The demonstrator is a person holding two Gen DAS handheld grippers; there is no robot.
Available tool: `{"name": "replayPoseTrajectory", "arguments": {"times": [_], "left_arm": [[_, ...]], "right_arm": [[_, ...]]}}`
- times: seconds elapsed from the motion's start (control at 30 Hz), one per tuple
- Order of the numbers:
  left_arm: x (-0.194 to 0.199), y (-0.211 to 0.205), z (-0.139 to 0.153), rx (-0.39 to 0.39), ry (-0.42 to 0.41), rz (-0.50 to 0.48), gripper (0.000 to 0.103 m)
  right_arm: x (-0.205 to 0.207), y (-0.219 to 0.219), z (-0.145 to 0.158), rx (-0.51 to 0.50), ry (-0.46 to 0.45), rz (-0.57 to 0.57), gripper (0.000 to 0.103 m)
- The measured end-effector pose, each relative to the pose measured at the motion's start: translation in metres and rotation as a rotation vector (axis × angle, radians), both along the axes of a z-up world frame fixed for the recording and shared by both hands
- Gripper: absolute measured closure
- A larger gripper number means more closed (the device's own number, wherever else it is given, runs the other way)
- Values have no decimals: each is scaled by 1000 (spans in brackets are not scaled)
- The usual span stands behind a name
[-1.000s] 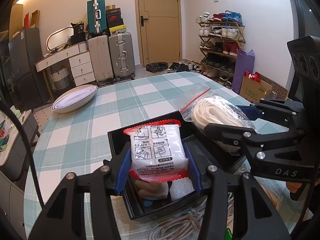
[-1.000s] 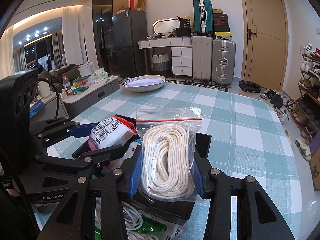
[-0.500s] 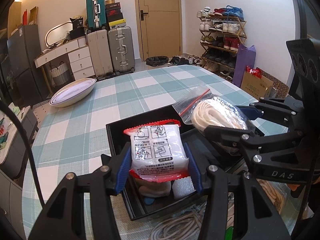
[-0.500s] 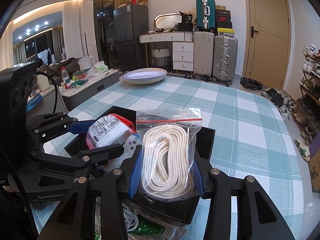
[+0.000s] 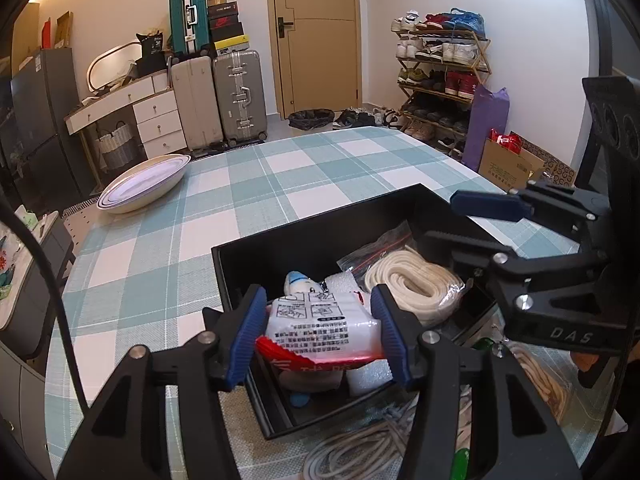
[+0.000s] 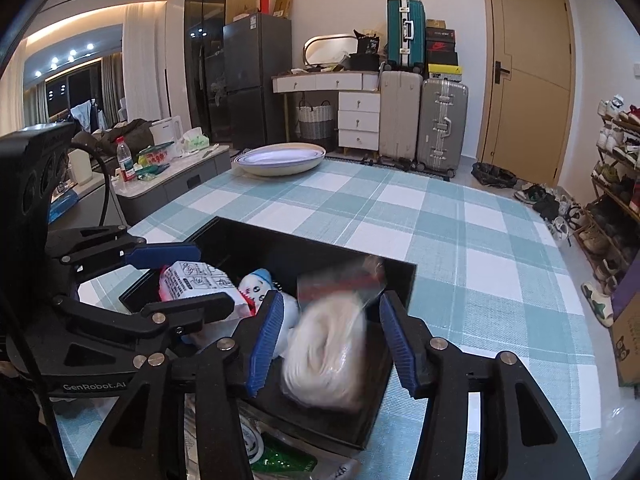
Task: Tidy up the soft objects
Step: 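Lower both packets into the black box and open both grippers, then withdraw both grippers from the black box toward the remaining items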
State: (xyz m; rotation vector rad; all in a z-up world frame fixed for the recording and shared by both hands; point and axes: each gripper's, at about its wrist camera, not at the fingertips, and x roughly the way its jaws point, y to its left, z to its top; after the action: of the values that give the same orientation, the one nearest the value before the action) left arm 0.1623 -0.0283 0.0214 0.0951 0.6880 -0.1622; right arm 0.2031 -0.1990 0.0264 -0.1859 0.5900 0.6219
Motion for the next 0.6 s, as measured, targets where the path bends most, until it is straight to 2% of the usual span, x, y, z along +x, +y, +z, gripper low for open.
{"name": "replayPoseTrajectory", "arguments": {"times": [0.03, 0.07, 0.13, 0.2, 0.27, 0.3, 0.37, 0.6], "left_arm": [[-1, 0, 0, 1, 0, 0, 47], [-2, -1, 1, 0, 0, -3, 44], [-6, 0, 4, -18, -1, -10, 34], [-11, 1, 9, -30, -15, -11, 29], [-17, 1, 14, -23, -32, -5, 14], [-22, 2, 17, -20, -48, 0, 12], [-30, 4, 21, -23, -71, 2, 1], [-58, 12, 31, -41, -97, 19, 0]], "right_arm": [[-1, -2, 2, 1, -4, -3, 42], [-3, -4, 4, 1, -9, -7, 31], [-7, -9, 8, 0, -15, -15, 15], [-11, -17, 13, 3, -16, -38, 11], [-13, -23, 16, 7, -1, -59, 1], [-16, -27, 17, 11, 5, -66, 1], [-23, -33, 20, 20, 14, -74, 1], [-52, -46, 18, 27, 43, -59, 0]]}}
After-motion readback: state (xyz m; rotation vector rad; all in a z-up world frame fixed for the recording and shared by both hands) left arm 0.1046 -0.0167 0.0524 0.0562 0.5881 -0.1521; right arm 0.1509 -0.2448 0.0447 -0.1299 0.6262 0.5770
